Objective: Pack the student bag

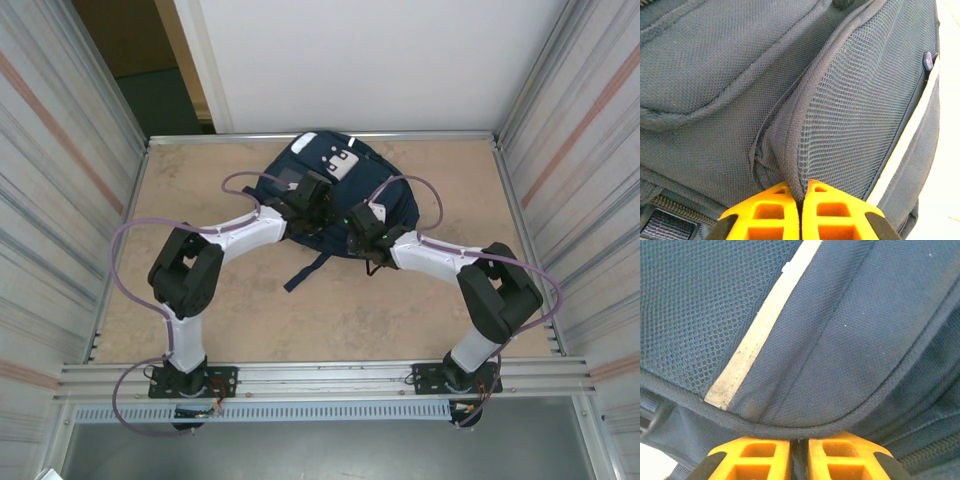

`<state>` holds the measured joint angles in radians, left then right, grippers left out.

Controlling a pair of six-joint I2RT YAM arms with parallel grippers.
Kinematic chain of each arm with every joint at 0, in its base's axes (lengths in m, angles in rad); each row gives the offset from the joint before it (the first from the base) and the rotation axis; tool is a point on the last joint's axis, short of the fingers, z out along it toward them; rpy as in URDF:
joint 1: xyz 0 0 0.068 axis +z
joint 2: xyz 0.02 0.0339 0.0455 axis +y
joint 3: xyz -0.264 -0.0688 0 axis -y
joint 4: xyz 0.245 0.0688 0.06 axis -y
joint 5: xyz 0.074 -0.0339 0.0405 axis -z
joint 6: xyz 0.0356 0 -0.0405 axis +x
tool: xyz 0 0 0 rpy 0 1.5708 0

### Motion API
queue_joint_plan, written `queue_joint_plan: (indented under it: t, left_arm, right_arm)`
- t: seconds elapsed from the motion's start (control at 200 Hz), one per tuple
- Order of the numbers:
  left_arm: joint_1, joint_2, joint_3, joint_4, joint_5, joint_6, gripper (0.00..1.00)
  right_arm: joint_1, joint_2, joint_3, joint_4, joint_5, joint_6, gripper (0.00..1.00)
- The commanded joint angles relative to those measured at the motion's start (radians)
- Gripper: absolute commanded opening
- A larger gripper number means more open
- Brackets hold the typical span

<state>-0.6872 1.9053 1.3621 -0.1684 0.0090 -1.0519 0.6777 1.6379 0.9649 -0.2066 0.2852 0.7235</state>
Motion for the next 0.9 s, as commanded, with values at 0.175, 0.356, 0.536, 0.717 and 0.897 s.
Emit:
queue_joint_plan:
  t: [0.175,0.356,0.536,0.717,0.897]
  left_arm:
    - [0.071,-0.113,-0.032,-0.068,0.091,0.123,0.0]
    - [0.195,-0.111,-0.013,-0.142,0.23,0.23,0.0]
    - [0.301,-0.062,0.063,-0.208,0.276,0.399,0.0]
    - [0.361,-0.026,0.157,-0.294,0.289,0.43,0.32]
    - [0.266,-0.233,-0.085,-0.277,0.177,0.27,0.65]
  right_arm:
    - [-0.102,-0.094,0.028,-0.092,-0.322,-0.401,0.0]
    - [-0.172,-0.139,0.057,-0.257,-0.413,-0.513,0.0]
    - [-0.173,-0.086,0.082,-0.282,-0.492,-0.519,0.0]
    - [-0.116,0.01,0.141,-0.213,-0.554,-0.435,0.0]
    - [-0.084,0.054,0.174,-0.193,-0.566,-0.415,0.0]
